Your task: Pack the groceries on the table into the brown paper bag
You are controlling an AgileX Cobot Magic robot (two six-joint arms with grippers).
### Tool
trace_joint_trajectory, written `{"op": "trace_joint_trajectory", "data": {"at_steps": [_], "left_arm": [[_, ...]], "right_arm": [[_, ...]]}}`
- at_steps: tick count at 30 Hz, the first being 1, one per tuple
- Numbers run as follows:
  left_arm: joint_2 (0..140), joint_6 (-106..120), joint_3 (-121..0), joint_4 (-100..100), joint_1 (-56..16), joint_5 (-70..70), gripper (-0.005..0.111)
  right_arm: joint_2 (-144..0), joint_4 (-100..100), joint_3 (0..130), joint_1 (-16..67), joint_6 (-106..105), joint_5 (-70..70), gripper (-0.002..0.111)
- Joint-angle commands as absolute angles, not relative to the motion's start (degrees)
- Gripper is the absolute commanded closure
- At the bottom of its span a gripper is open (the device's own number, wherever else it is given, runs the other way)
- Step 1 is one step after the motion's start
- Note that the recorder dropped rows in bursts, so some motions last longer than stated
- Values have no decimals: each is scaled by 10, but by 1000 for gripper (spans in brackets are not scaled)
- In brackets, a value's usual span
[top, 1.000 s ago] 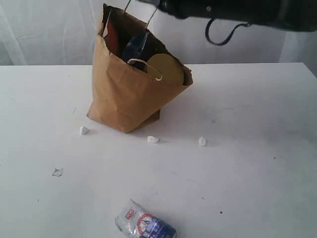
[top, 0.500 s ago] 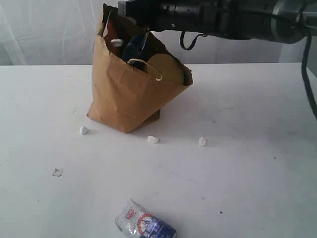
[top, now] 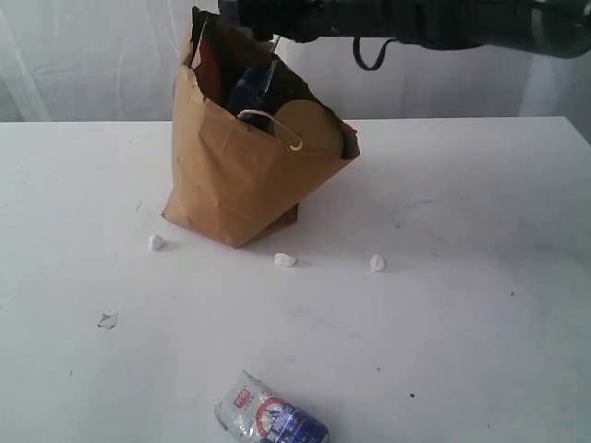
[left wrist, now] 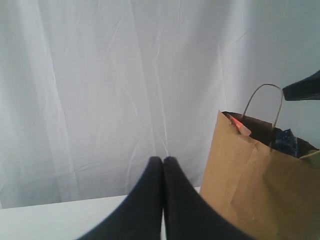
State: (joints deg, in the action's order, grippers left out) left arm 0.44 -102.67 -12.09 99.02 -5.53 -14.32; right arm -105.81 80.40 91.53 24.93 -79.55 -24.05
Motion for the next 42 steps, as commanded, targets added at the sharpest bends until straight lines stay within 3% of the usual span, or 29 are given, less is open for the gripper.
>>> {"op": "trace_joint_trajectory", "data": {"at_steps": [1,4,8,16,24,30,42], "left_arm": [[0,-1026,-117,999,-60,-150,107],[0,-1026,-117,999,-60,-151,107],[0,-1026,-117,999,-60,-155,107],[0,-1026,-117,999,-60,-155,107],[0,-1026,-117,999,-60,-155,107],[0,-1026,-117,999,-60,-155,107],[0,-1026,-117,999,-60,-155,107]], "right_arm": [[-1003,421,919,240,-580,-253,77],[-976,140,919,231,-361,-306,93],[-965,-52,919,210,-192,-436,108],[-995,-104,916,176,-112,-664,108],[-1053,-29,905,177,-195,-661,106],[-1132,5,905,177,-194,-639,84],[-1212,133,905,177,-191,-549,83]]}}
